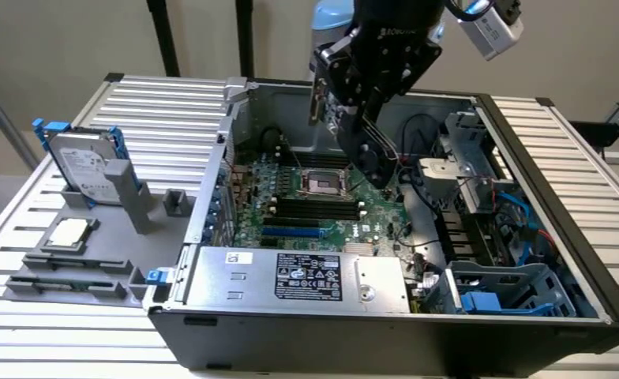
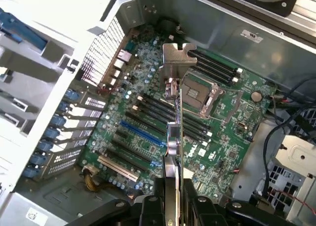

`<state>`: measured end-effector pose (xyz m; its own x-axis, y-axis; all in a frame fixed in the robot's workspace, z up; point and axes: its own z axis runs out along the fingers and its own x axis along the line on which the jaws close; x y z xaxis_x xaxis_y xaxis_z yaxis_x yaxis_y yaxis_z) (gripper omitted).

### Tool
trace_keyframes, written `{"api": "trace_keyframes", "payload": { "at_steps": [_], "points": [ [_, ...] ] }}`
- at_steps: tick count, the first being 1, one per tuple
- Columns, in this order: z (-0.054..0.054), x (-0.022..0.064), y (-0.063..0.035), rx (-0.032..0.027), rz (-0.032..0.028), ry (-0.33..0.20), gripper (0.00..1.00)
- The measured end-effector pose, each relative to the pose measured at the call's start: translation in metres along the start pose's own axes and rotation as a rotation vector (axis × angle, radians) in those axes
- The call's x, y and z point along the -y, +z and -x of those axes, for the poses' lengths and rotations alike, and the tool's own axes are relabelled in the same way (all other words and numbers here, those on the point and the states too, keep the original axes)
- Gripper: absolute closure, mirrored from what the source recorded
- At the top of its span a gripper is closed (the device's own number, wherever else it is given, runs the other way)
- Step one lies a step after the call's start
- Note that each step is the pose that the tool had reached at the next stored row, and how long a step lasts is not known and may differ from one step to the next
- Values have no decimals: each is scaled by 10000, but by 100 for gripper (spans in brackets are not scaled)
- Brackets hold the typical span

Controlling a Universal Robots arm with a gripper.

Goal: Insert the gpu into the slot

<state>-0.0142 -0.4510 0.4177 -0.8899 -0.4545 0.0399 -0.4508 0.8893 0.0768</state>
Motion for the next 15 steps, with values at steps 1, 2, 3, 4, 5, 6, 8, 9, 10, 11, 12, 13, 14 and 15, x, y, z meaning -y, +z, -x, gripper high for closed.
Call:
{"api": "trace_keyframes", "payload": {
  "at_steps": [1, 2, 3, 4, 5, 6, 8, 9, 10, 11, 12, 13, 14, 15],
  "points": [
    [0, 0, 1, -14, -8, -183, 74],
    [0, 0, 3, -28, -15, -363, 74],
    [0, 0, 5, -40, -22, -543, 74],
    [0, 0, 7, -54, -30, -721, 74],
    [0, 1, 9, -68, -38, -907, 74],
    [0, 1, 11, -81, -46, -1084, 74],
    [1, 1, 15, -107, -61, -1444, 74],
    [1, 1, 18, -120, -68, -1623, 74],
    [1, 1, 19, -134, -76, -1803, 74],
    [1, 2, 21, -147, -84, -1981, 74],
    [1, 2, 23, -160, -92, -2161, 74],
    [1, 2, 26, -173, -99, -2356, 74],
    [1, 2, 28, -186, -107, -2536, 74],
    [1, 2, 30, -199, -114, -2703, 74]
  ]
}}
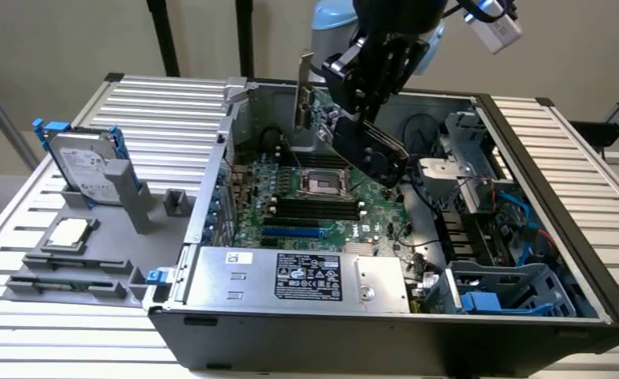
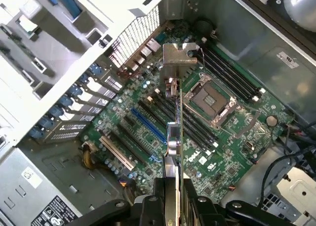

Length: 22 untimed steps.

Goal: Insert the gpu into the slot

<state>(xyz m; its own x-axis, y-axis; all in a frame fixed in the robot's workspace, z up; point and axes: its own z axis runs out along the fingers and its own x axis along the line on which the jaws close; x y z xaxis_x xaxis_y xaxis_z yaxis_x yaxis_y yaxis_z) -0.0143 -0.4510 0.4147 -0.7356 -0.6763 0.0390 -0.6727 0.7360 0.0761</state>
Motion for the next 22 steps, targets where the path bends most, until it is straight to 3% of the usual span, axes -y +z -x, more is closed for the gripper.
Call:
{"api": "trace_keyframes", "payload": {
  "at_steps": [16, 22],
  "points": [
    [1, 3, 36, -209, -115, -2912, 74],
    [1, 3, 44, -228, -106, -3989, 74]
  ]
}}
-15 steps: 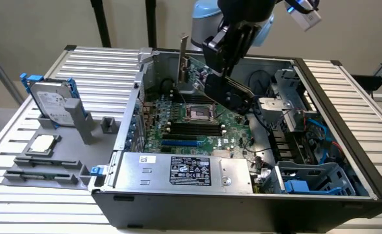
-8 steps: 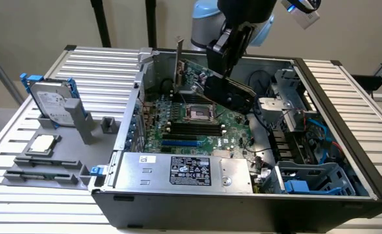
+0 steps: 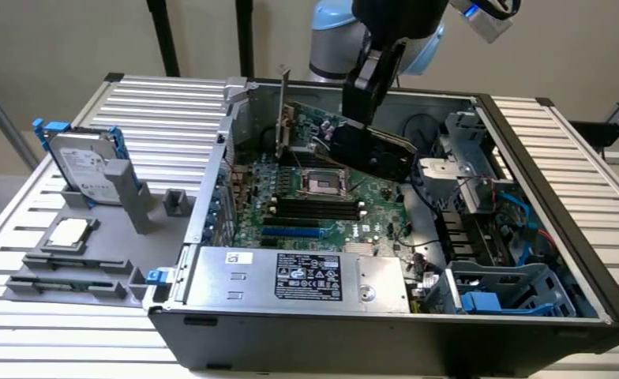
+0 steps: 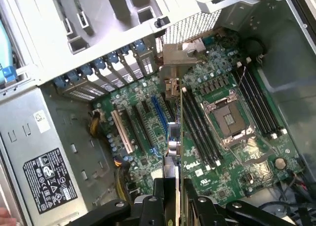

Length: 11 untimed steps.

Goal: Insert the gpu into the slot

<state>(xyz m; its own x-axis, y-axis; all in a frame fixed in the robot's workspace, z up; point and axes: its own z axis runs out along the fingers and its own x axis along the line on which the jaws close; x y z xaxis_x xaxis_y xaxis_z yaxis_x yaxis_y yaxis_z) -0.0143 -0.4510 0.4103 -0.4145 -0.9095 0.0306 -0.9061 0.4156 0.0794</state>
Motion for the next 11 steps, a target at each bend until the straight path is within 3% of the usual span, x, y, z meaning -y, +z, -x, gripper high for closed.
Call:
{"api": "trace_keyframes", "payload": {
  "at_steps": [3, 11],
  "points": [
    [0, 1, 6, 62, 30, -502, 74],
    [1, 2, 19, 349, 164, -1738, 74]
  ]
}}
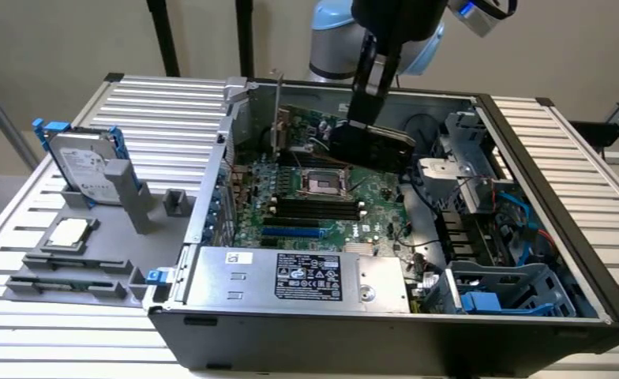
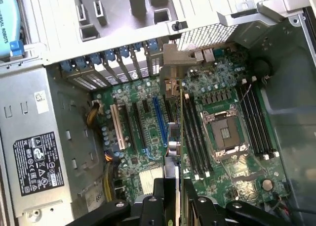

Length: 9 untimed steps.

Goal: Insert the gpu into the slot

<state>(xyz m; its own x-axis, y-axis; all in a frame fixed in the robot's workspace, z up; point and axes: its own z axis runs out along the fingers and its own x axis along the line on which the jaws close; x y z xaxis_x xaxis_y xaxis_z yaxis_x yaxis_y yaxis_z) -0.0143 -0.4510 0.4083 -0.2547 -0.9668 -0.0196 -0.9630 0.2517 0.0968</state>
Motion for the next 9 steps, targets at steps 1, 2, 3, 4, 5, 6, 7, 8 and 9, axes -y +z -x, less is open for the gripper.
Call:
{"api": "trace_keyframes", "payload": {
  "at_steps": [1, 2, 3, 4, 5, 6, 7, 8, 9],
  "points": [
    [0, 0, 2, 33, 16, -152, 74],
    [0, 0, 4, 66, 31, -313, 74],
    [0, 1, 7, 94, 45, -466, 74],
    [0, 1, 11, 120, 59, -628, 74],
    [0, 1, 15, 145, 73, -796, 74],
    [0, 2, 19, 168, 86, -960, 74],
    [-1, 2, 24, 186, 99, -1124, 74],
    [-1, 2, 34, 197, 110, -1295, 74],
    [-2, -1, 47, 209, 119, -1424, 74]
  ]
}}
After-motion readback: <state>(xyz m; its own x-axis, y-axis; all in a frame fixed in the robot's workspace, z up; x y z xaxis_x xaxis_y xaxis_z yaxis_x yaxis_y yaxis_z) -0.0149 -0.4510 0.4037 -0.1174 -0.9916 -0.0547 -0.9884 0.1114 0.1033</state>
